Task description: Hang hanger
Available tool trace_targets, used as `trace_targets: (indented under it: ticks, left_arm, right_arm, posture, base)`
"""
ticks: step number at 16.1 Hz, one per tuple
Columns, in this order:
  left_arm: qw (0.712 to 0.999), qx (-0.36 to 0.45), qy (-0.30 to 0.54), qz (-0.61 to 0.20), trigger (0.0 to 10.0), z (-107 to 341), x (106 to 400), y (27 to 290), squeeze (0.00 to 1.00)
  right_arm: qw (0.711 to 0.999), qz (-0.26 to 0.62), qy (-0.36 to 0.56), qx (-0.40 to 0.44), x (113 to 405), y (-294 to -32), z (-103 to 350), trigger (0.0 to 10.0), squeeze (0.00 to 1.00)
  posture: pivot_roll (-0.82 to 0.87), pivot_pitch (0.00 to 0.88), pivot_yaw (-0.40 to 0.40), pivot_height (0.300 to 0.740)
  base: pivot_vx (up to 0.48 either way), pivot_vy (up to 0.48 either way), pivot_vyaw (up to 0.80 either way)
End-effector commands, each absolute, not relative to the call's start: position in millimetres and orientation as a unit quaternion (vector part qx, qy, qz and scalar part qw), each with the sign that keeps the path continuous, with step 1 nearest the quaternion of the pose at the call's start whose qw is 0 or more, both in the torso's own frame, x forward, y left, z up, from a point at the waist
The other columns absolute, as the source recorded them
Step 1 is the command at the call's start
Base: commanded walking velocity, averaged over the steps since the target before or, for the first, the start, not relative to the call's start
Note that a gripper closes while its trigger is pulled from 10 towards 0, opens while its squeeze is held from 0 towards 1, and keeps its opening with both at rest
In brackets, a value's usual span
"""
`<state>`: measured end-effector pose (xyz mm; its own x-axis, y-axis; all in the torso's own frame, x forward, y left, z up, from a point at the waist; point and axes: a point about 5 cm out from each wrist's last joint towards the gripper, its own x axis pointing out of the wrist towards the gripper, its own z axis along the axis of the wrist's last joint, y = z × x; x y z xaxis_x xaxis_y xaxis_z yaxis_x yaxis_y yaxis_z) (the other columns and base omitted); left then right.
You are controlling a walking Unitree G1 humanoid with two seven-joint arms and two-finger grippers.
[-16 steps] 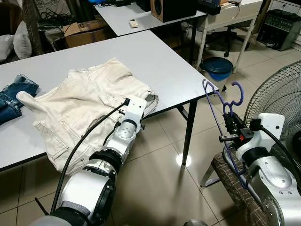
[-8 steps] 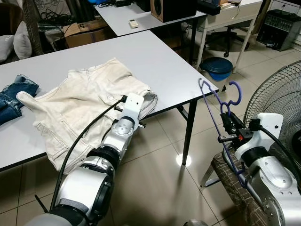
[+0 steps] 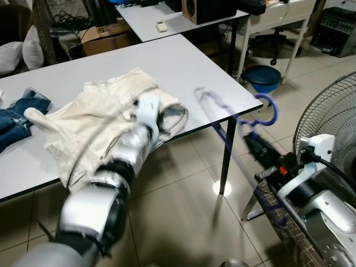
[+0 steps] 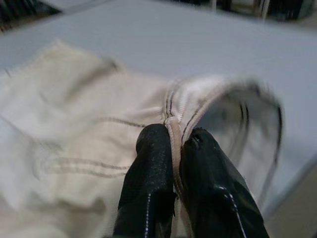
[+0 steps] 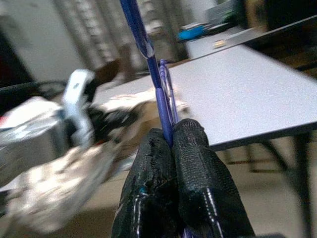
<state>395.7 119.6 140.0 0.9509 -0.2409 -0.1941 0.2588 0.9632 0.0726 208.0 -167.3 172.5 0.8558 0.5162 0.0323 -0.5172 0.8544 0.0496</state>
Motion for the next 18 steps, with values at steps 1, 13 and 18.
trace_targets:
  ticks: [1,13,18]
  left_arm:
    - [0.990,0.041,0.052,-0.127,0.0,169.6,405.9,124.4,0.00]
    - [0.969,0.006,-0.072,-0.238,0.0,291.5,417.0,130.9,0.00]
    - [0.969,0.027,-0.105,-0.221,0.0,331.7,413.4,161.6,0.00]
  right_arm:
    - [0.952,0.304,-0.013,0.042,205.7,-161.6,177.8,10.0,0.00]
    - [0.960,0.245,0.107,0.083,315.8,-143.1,140.7,10.0,0.00]
    - [0.982,0.121,-0.067,0.130,357.2,-183.5,213.2,10.0,0.00]
  posture:
    - [-0.17,0.000,0.144,0.740]
    - [0.00,0.000,0.042,0.740]
    - [0.01,0.000,0.048,0.740]
  base:
    - [0.000,0.000,0.00]
    - [0.000,0.000,0.00]
    - [0.000,0.000,0.00]
